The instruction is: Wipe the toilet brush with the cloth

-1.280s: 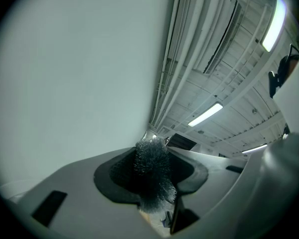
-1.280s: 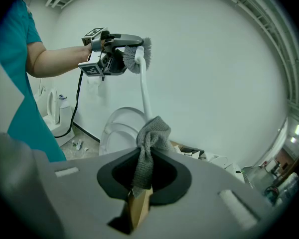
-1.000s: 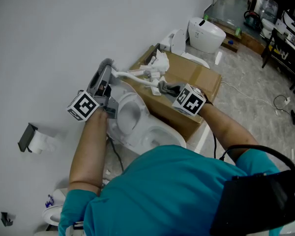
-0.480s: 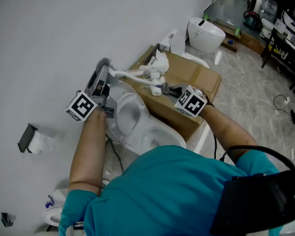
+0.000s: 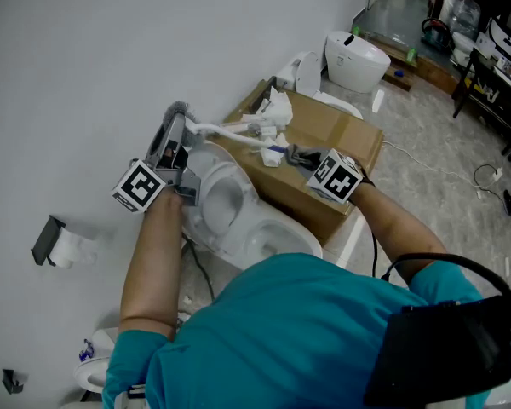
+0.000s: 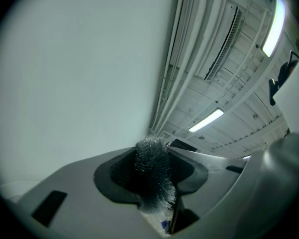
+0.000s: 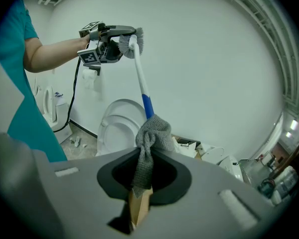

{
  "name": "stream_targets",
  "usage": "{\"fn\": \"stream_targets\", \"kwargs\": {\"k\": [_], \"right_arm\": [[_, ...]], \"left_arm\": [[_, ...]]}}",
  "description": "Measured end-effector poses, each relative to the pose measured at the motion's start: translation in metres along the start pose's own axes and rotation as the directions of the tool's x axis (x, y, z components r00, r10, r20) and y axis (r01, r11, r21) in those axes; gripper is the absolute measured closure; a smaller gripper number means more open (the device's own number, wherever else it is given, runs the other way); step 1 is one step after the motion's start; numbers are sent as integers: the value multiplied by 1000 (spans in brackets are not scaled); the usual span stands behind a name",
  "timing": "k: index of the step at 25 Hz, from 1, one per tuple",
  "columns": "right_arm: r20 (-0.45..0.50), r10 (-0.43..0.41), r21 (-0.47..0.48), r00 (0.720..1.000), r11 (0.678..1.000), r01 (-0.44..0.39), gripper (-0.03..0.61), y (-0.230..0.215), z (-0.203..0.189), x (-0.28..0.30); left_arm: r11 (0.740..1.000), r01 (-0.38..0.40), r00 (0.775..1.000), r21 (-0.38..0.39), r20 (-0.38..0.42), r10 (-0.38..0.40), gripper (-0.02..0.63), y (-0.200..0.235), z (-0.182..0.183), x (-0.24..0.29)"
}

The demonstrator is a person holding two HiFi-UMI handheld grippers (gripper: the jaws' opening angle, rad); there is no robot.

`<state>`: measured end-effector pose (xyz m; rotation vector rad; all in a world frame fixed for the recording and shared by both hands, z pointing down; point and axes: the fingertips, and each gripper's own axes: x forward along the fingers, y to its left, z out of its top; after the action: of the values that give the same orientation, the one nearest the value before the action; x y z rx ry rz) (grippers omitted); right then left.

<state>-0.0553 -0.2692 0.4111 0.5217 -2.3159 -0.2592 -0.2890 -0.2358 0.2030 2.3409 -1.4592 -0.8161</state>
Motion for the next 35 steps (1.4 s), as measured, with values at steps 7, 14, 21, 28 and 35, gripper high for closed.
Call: {"fn": "stream_targets", "kwargs": {"k": [7,14,21,28,35], "right_arm": [[-30,-10,29,1000,1000,10,557,-5,-17,-3],[-54,-23,50,998,998,26,557,-12,-32,-5],[32,-56,99,998,994,53,557,-24,-16,-30],[254,109,-8,961,994,-111,557,25,102,-36],[222,127,-127,967,987,-100,557,48,150,-12]], "left_arm": [[1000,-5,1000,0,6,5,453,0,1,-3],[1000,-17,1000,2,25,16,453,4,7,-9],[984,-114,993,140,34,110,453,20,16,-15],[976,-57,992,211,-102,80,453,0,-33,15],[965,-13,977,262,-201,67,451,-28,-73,38]]}}
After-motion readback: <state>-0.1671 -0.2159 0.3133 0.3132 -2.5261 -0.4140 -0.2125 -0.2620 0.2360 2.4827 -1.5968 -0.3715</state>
